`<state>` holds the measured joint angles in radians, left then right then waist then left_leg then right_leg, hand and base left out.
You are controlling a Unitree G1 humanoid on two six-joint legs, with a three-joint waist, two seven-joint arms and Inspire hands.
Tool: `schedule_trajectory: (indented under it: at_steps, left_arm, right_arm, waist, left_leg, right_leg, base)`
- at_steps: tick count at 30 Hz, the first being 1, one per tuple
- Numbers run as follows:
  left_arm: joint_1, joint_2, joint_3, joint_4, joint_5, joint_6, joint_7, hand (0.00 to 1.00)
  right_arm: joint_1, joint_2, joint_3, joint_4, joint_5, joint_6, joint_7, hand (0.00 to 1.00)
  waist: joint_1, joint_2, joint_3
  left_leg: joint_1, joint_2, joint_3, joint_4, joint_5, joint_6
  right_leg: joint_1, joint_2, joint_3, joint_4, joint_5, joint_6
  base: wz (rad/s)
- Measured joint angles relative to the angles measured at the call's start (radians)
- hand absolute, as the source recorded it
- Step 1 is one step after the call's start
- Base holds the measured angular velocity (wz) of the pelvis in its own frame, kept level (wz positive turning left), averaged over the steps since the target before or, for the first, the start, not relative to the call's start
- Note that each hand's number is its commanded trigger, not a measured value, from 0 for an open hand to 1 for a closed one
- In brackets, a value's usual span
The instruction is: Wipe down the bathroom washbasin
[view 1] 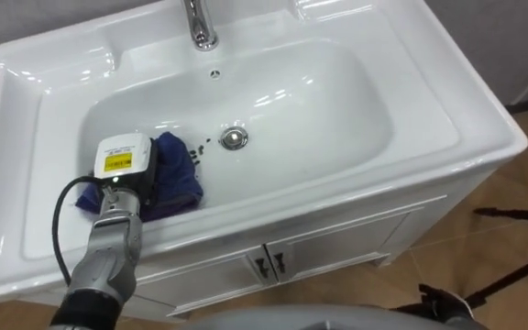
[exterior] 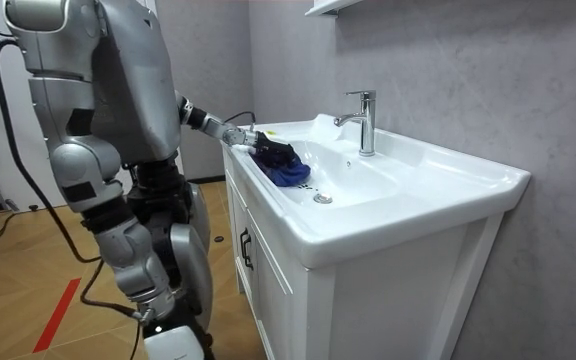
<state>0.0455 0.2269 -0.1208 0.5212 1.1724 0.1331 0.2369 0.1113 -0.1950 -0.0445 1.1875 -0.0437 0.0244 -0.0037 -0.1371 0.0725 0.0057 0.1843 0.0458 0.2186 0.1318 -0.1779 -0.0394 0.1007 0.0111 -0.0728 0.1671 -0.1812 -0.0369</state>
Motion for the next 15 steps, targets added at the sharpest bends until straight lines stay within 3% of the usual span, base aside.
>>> schedule_trajectory:
  at_steps: [10,15]
  left_arm:
    - [-0.003,-0.003,0.0,0.011,0.001,0.038,0.012,1.0]
    - [-0.017,-0.008,-0.016,0.013,-0.002,0.067,0.008,1.0]
  right_arm:
    - [0.039,0.001,-0.014,0.027,-0.138,0.061,-0.003,0.0]
    - [0.045,0.008,0.024,0.03,-0.144,0.069,0.004,0.0]
  waist:
    - [-0.027,-0.003,-0.0008]
    - [-0.05,-0.029,-0.001]
  left_leg:
    - [-0.007,0.0,0.0,0.001,0.0,0.0]
    - [-0.006,0.001,-0.002,0.001,0.0,0.0]
  right_leg:
    - [-0.017,0.003,0.018,0.008,0.0,0.0]
    - [-0.013,0.003,0.015,0.007,0.0,0.0]
  base:
    - [-0.04]
    - [0.0]
